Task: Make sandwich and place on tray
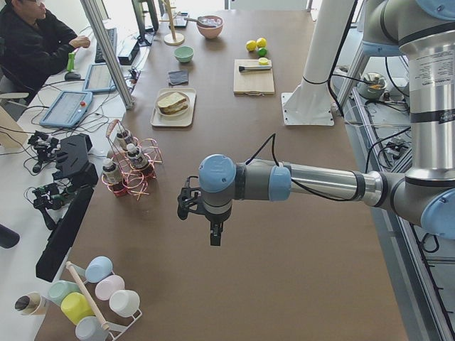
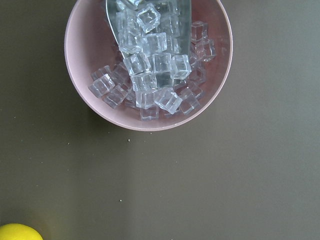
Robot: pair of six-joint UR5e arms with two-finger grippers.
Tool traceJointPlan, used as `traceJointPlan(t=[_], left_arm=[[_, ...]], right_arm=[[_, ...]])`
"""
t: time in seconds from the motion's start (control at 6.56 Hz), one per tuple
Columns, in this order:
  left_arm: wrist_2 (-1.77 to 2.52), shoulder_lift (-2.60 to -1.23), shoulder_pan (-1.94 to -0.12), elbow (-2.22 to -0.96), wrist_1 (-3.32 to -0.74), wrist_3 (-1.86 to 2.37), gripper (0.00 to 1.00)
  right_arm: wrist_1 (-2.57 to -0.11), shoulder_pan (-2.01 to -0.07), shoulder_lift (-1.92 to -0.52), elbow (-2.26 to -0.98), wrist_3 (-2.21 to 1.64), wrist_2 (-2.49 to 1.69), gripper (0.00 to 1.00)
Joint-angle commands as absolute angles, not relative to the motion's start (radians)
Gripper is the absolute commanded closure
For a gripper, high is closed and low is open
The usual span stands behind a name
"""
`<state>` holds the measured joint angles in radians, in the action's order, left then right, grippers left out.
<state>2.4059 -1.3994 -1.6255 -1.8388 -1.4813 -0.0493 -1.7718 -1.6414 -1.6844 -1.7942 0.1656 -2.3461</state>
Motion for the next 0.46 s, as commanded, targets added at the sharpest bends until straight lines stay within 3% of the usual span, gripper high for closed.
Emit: traceJointPlan(t=[0.0, 0.3], left_arm=[[2.407, -1.370, -1.626, -1.806, -1.540, -0.051, 0.03], [2.407, -1.358, -1.626, -1.796, -1.586, -0.043, 0.03]], right_arm=[[-1.772, -1.641, -1.680, -1.796, 0.164, -2.347, 0.00], [-1.772, -1.641, -1.680, -1.798, 0.164, -2.347, 0.00]])
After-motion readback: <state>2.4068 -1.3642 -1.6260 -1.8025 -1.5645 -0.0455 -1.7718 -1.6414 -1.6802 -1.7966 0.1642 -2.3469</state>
